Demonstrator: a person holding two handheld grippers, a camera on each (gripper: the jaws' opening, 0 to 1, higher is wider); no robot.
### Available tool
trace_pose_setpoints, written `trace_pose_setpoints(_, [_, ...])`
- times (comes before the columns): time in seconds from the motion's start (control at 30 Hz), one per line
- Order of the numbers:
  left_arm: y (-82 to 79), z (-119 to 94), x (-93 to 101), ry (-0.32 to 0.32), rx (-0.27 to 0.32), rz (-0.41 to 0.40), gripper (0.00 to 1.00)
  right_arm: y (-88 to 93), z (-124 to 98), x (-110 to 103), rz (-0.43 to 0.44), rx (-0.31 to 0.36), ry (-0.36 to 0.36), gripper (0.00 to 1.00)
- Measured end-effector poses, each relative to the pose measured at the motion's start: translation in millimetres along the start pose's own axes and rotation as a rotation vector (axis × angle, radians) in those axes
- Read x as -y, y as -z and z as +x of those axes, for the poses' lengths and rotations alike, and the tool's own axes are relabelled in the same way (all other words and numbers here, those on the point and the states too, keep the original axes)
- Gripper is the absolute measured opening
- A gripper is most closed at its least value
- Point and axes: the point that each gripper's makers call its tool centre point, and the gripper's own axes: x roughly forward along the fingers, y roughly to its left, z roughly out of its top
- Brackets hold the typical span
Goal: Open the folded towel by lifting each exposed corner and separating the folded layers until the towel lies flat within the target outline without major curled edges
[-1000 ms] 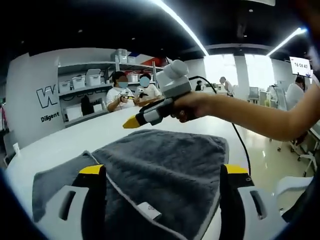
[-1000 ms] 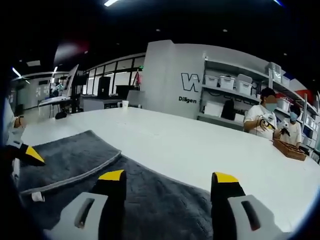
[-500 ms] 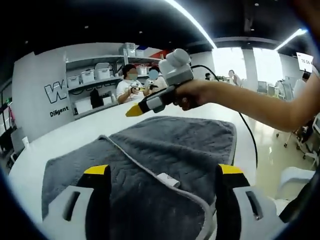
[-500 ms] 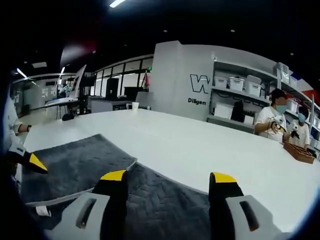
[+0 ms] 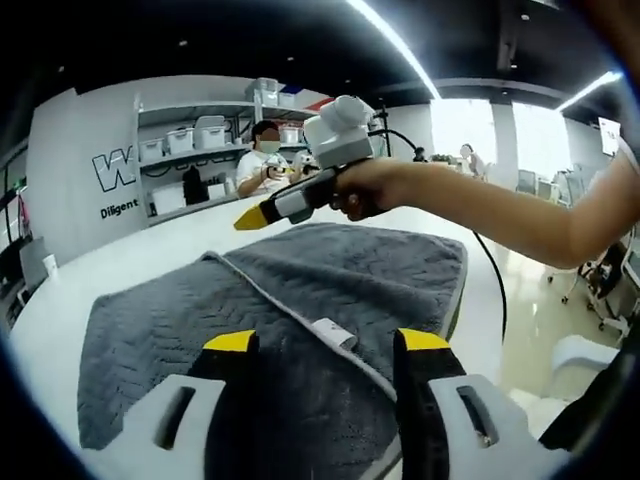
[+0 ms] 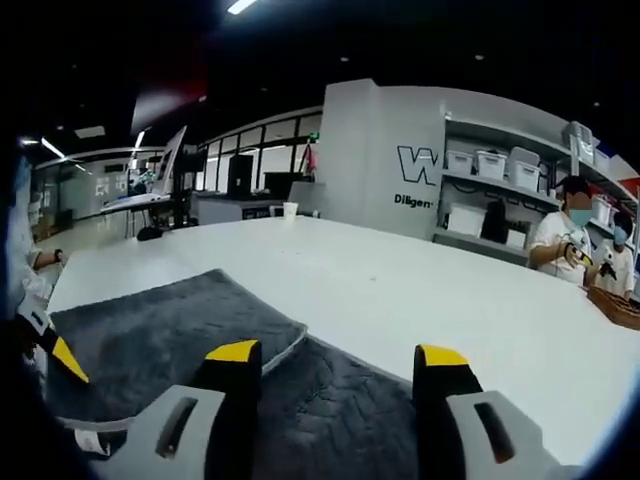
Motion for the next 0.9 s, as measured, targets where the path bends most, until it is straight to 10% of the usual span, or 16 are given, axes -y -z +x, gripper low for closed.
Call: trace_pose_setpoints(0.9, [13.6, -5, 4.6, 0.045, -0.020, -0.075, 0.04, 21.2, 45, -31, 0.045, -0.057, -0.053, 0.43])
